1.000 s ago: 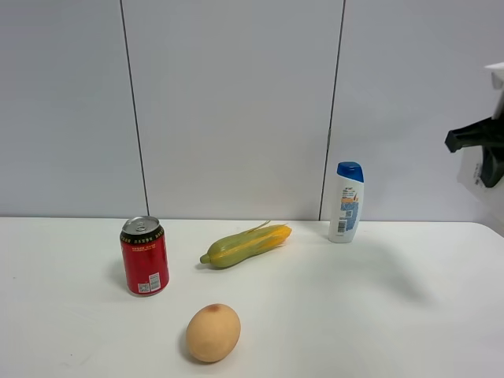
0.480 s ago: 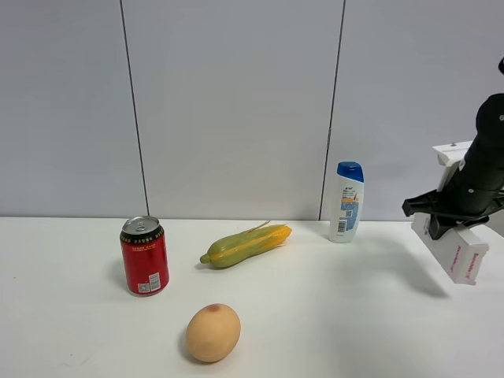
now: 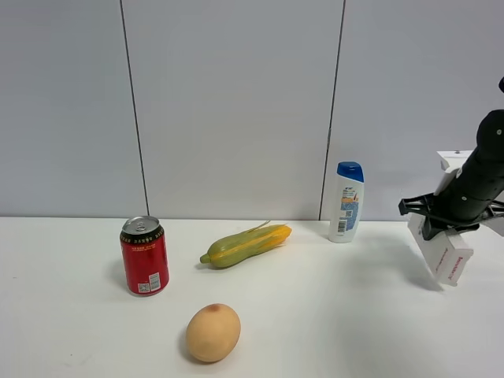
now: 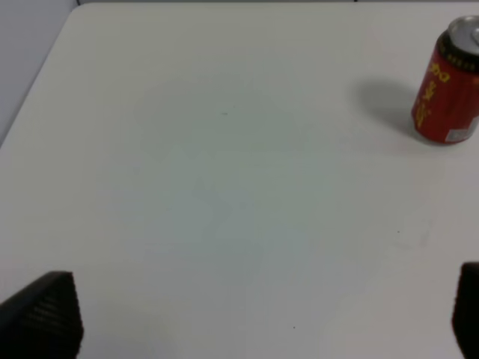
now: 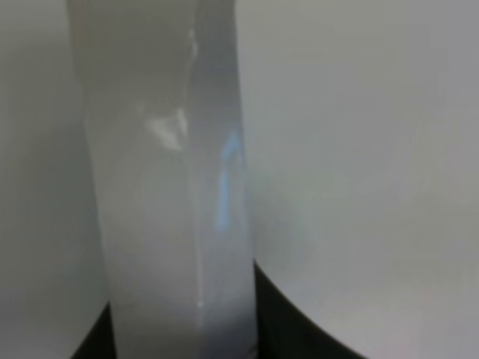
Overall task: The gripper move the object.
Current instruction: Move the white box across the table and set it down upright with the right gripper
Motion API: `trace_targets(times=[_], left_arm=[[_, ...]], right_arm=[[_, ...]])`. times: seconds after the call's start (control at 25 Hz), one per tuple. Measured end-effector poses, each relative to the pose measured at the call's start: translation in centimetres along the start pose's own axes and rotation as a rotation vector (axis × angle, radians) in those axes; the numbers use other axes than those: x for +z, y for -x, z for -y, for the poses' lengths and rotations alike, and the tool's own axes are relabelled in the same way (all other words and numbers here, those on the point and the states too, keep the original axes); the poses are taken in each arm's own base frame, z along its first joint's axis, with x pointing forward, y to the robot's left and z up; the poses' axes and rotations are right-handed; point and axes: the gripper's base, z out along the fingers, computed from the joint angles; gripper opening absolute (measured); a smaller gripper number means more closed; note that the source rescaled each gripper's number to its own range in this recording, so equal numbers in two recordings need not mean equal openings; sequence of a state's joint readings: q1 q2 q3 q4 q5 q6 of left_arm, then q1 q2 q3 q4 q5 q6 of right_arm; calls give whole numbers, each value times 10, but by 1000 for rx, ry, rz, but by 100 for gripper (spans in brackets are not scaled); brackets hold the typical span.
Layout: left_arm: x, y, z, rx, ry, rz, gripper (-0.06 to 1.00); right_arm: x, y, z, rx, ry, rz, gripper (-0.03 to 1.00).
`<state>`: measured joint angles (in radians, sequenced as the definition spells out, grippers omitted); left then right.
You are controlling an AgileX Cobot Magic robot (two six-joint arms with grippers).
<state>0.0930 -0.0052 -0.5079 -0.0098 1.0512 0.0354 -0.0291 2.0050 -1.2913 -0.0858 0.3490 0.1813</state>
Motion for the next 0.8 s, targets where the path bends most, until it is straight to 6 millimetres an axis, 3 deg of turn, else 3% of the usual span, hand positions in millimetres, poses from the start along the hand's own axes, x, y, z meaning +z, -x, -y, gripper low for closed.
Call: trace_targets(times=[0.28,0.8], left_arm=[[0,0,0,0,0,0,100],[0,0,0,0,0,0,100]], right_arm=[[6,39,-2,1,1,29,0],[19,36,-7,-11,28,-22,0]])
